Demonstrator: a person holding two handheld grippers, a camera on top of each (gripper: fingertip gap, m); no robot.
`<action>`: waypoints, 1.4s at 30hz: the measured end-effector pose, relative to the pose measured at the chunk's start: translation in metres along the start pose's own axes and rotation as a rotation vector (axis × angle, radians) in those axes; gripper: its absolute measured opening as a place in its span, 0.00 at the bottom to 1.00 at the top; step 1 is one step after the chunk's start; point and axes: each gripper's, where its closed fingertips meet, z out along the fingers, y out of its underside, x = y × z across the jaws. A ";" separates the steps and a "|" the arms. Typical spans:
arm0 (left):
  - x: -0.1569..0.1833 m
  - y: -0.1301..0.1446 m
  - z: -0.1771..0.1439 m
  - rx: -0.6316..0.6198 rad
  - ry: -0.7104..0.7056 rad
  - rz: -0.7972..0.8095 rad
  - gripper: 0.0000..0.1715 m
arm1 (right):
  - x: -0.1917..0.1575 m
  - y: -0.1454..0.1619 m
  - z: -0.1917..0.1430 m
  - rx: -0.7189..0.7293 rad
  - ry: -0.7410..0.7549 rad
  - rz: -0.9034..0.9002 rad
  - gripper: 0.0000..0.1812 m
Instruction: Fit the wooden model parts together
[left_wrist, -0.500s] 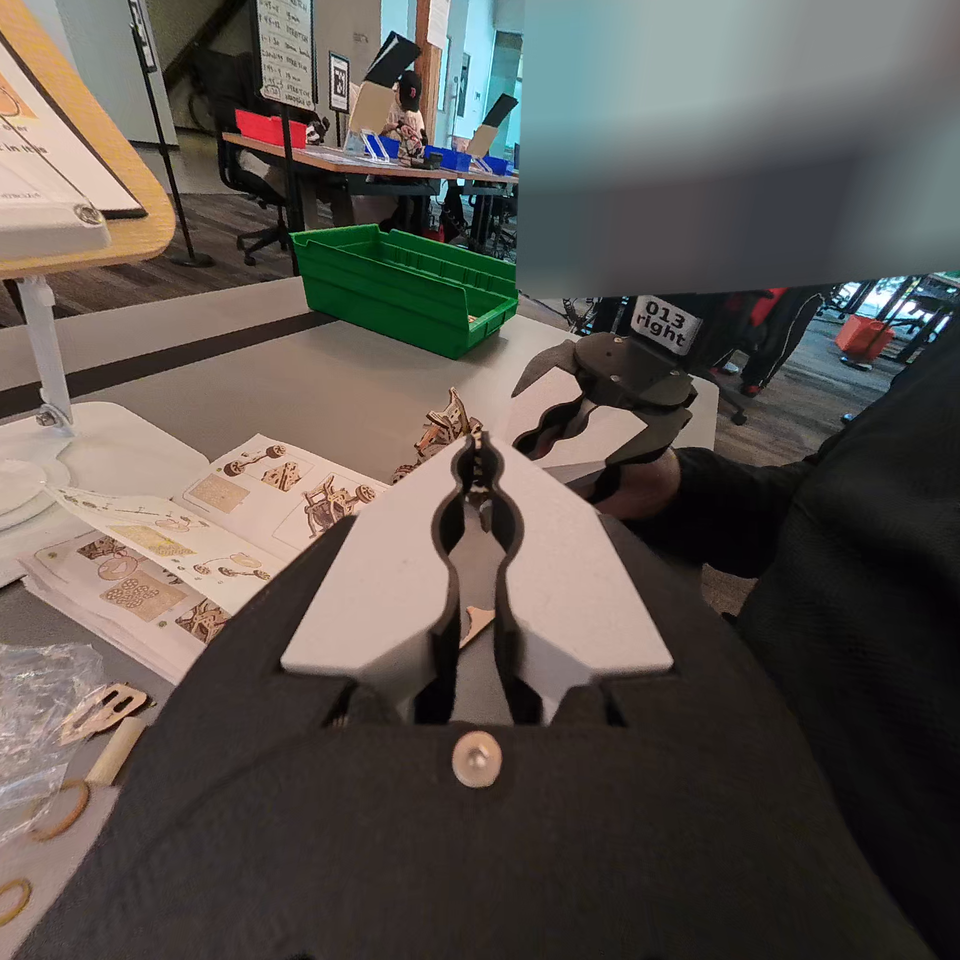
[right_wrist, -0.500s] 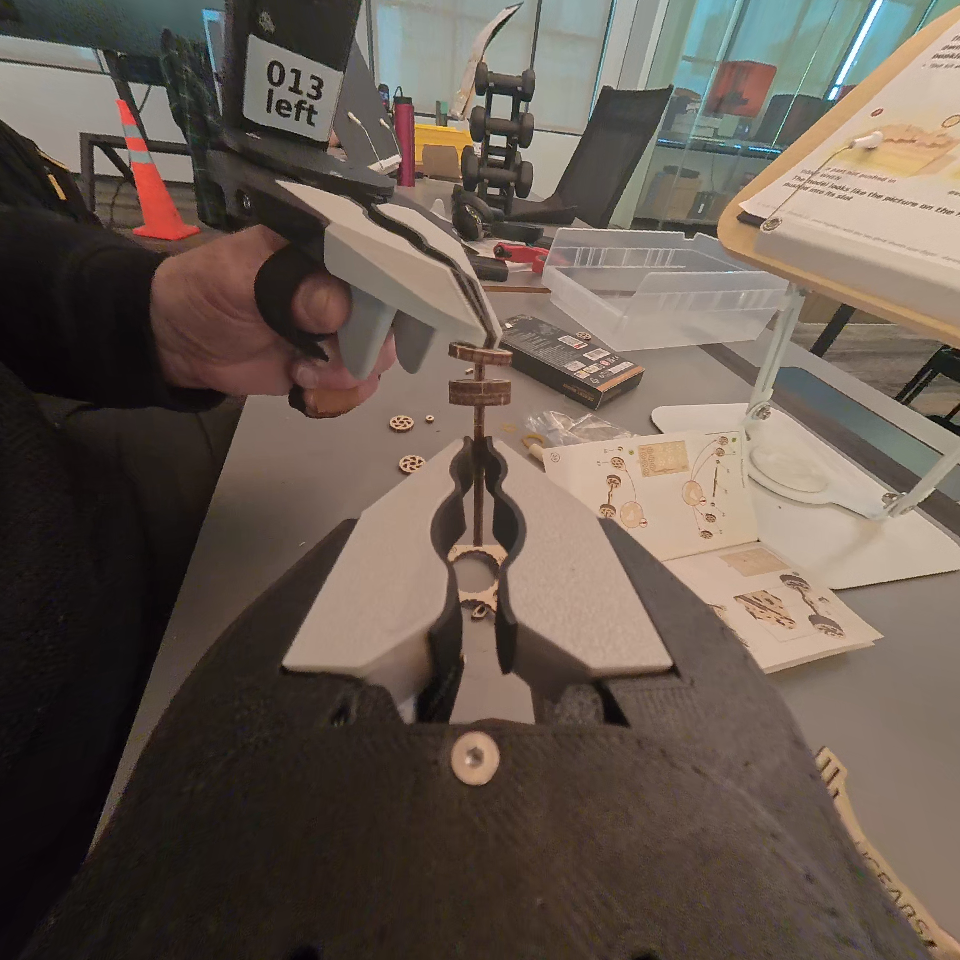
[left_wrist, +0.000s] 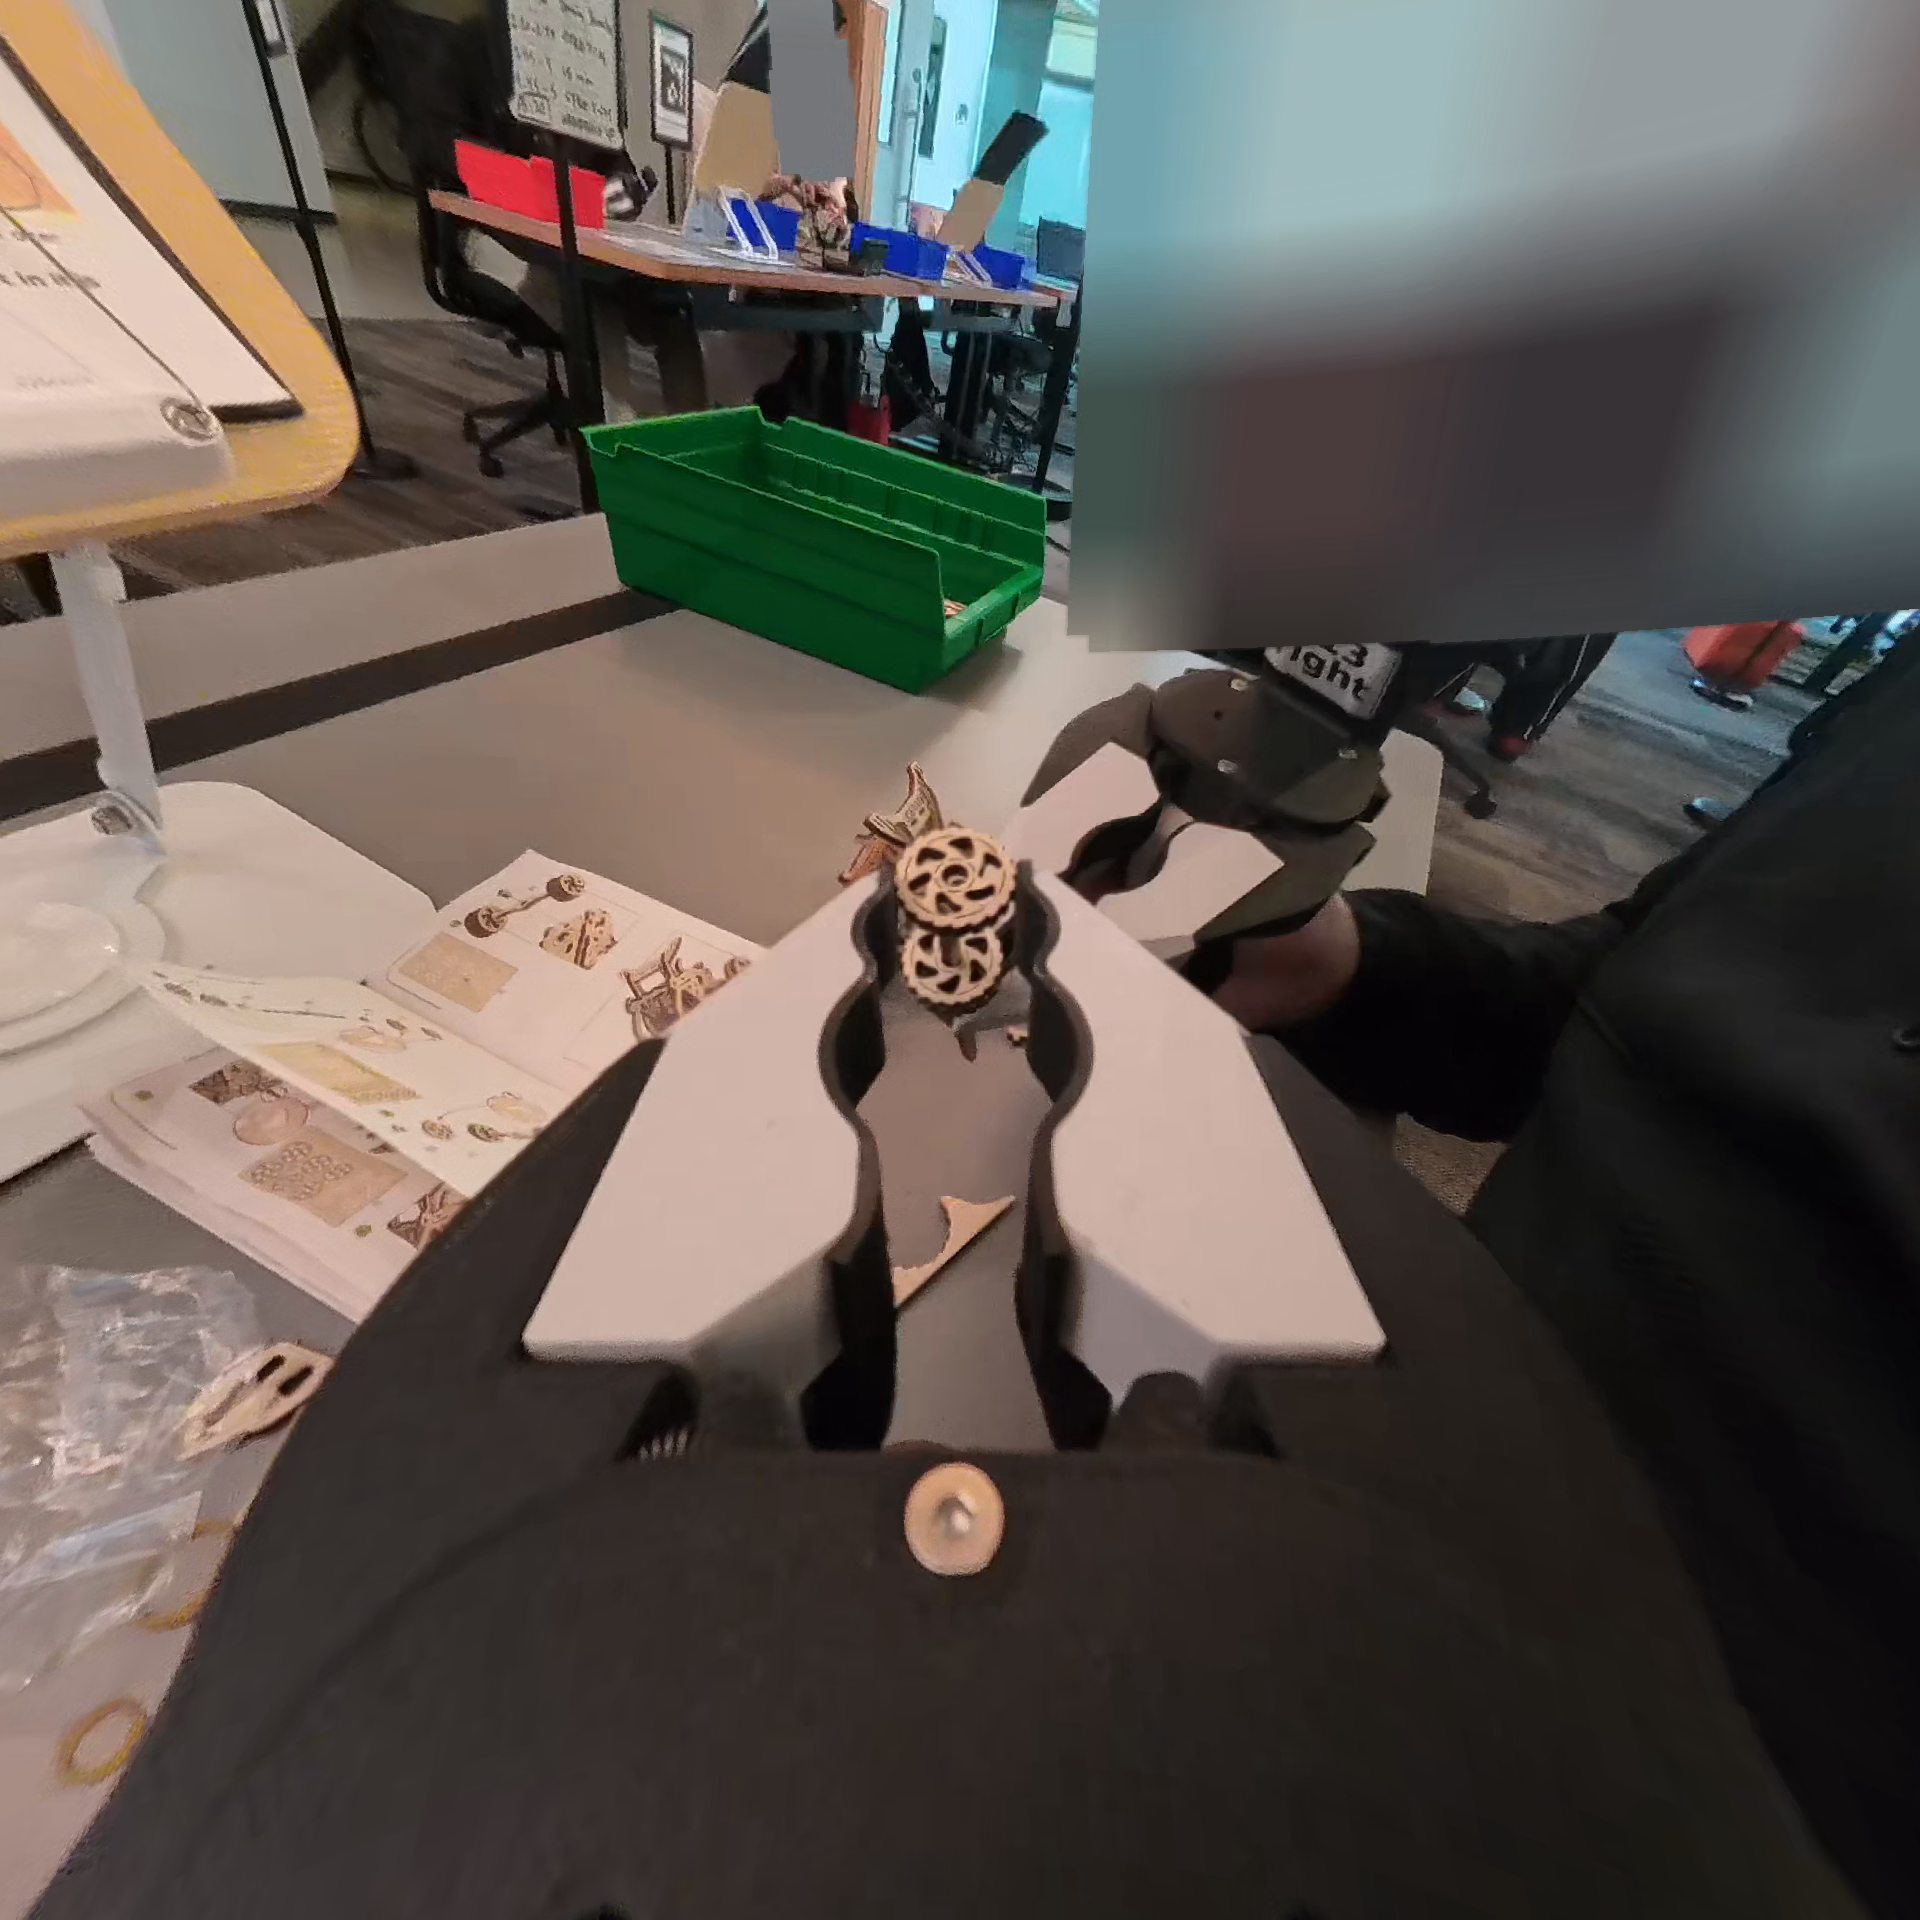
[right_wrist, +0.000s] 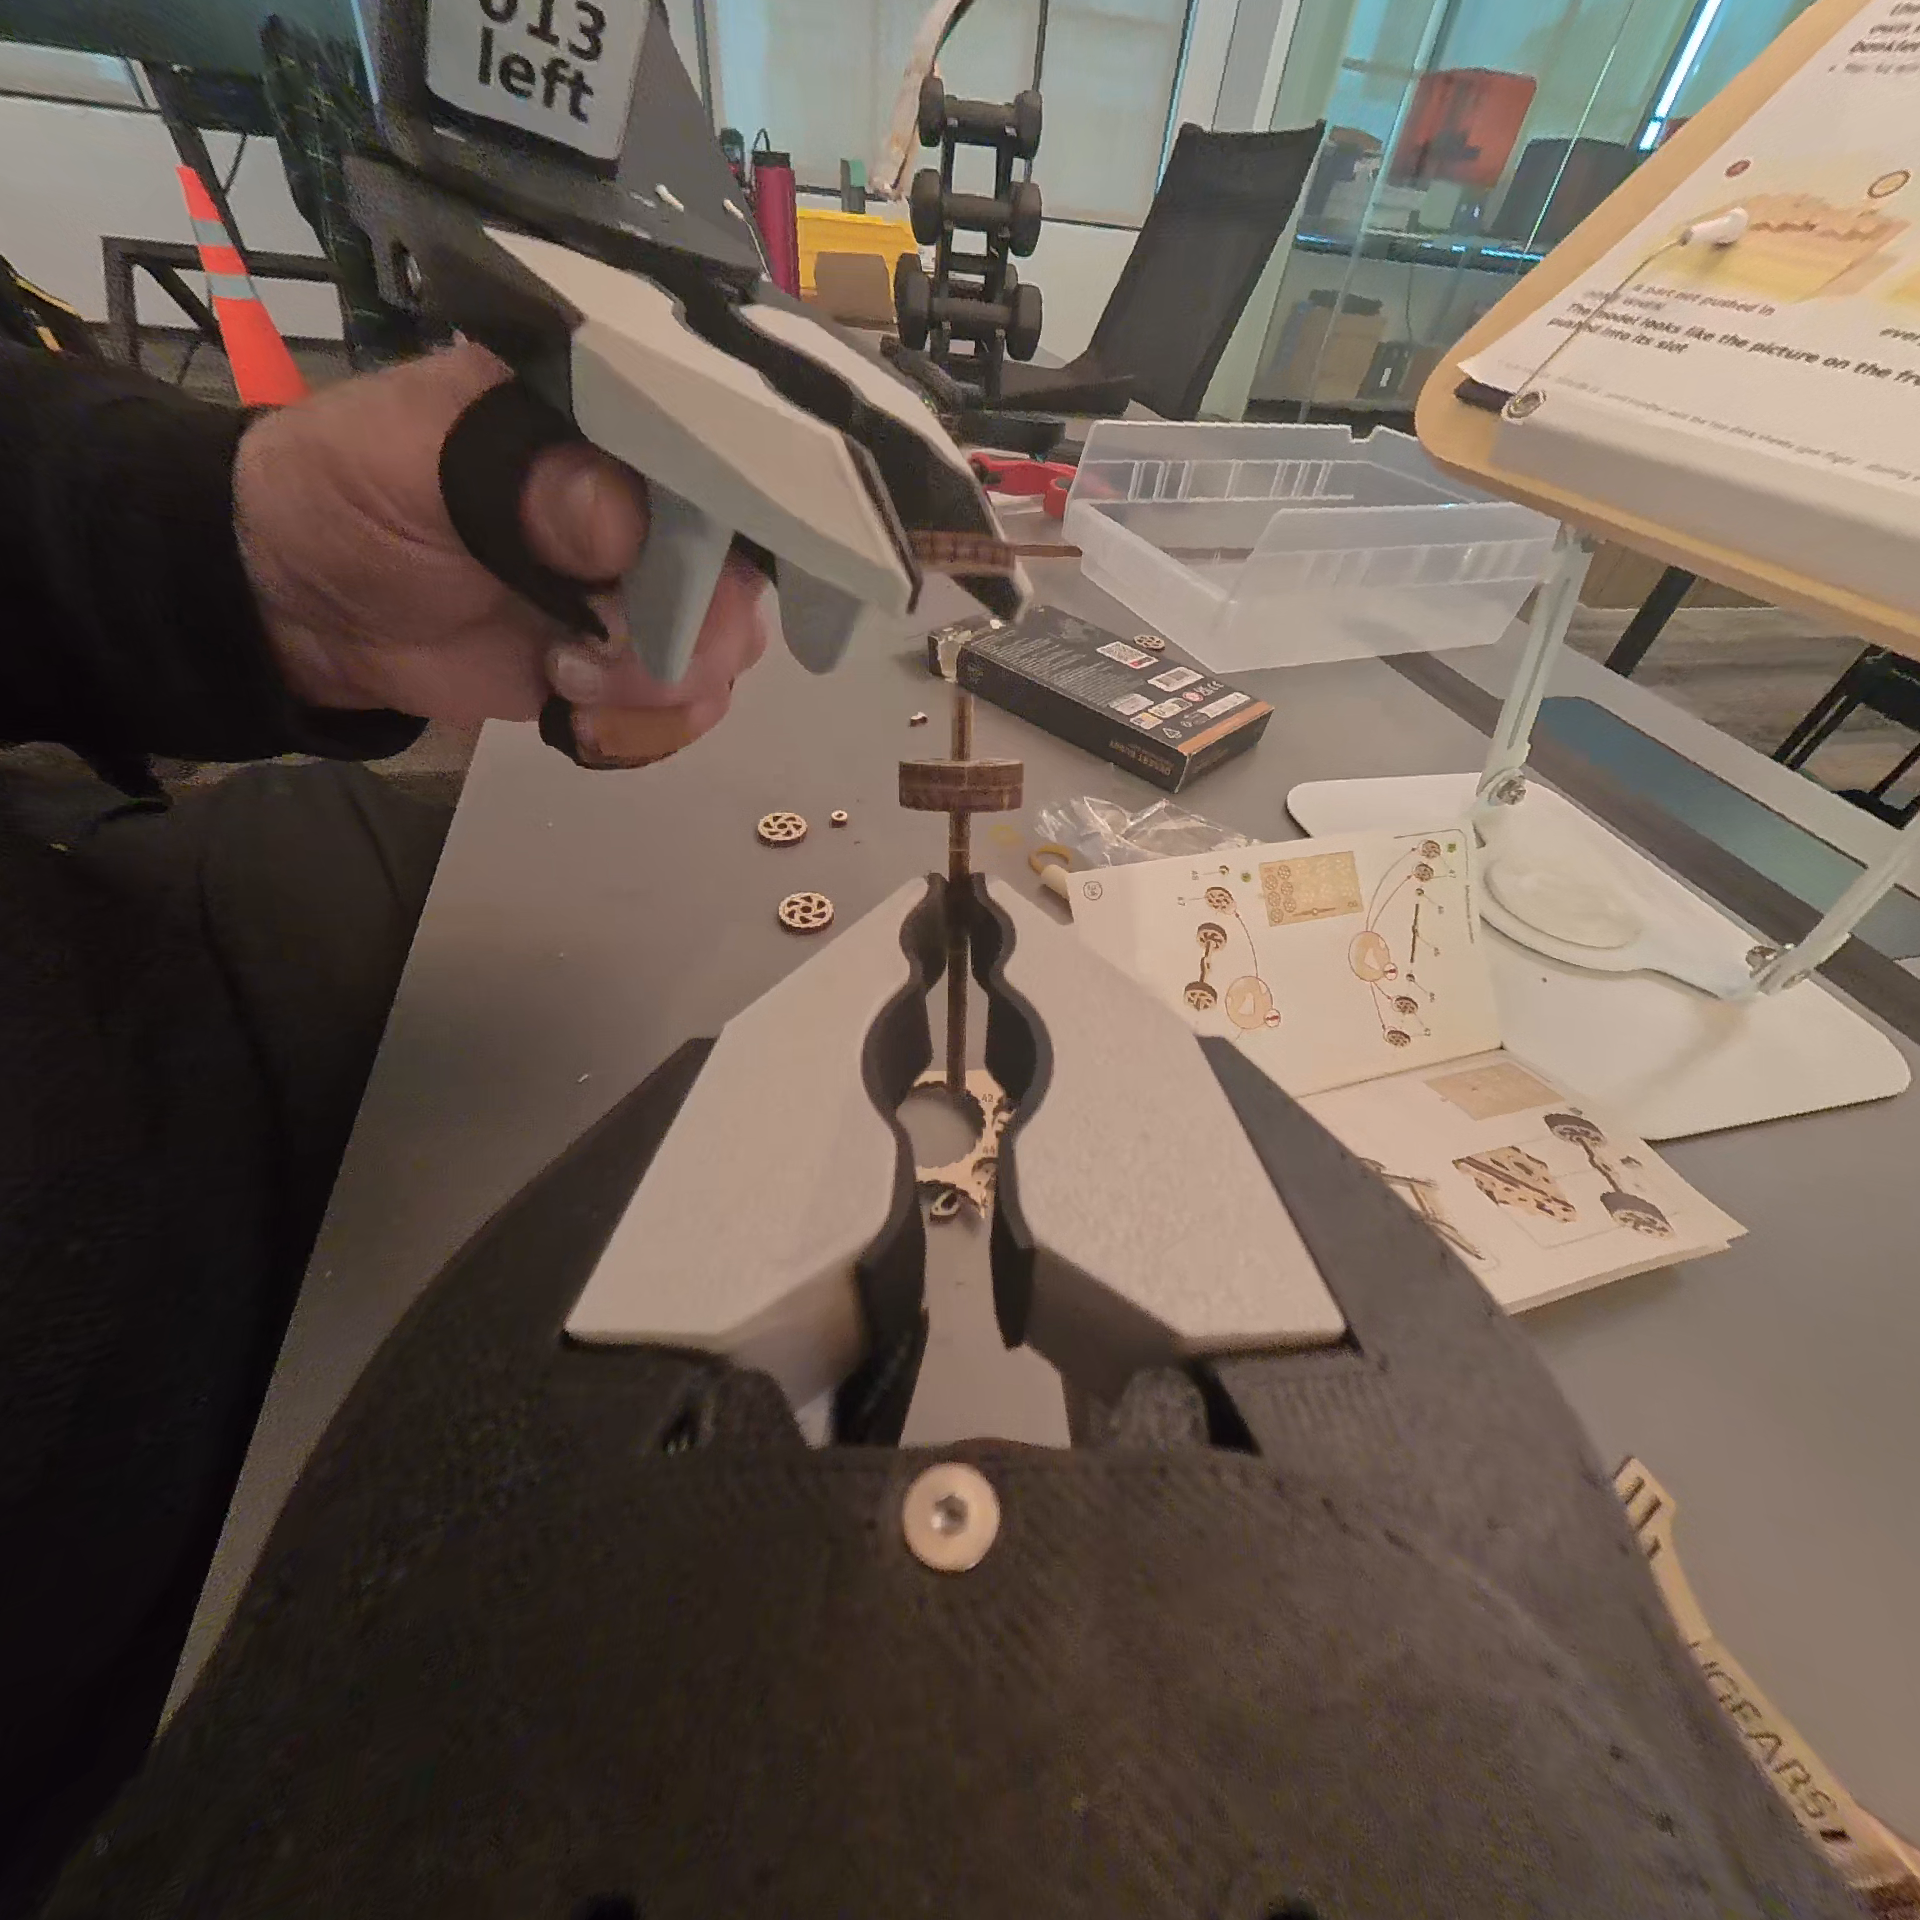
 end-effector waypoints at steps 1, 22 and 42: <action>0.000 0.001 -0.001 -0.016 0.010 -0.024 0.11 | 0.000 0.000 0.000 0.000 -0.003 0.004 0.00; -0.024 0.141 -0.042 -0.456 -0.100 -0.331 0.17 | 0.002 0.018 0.005 -0.079 -0.018 0.007 0.00; -0.046 0.173 -0.039 -0.828 -0.291 0.398 0.00 | 0.003 0.014 0.003 -0.060 -0.015 0.015 0.00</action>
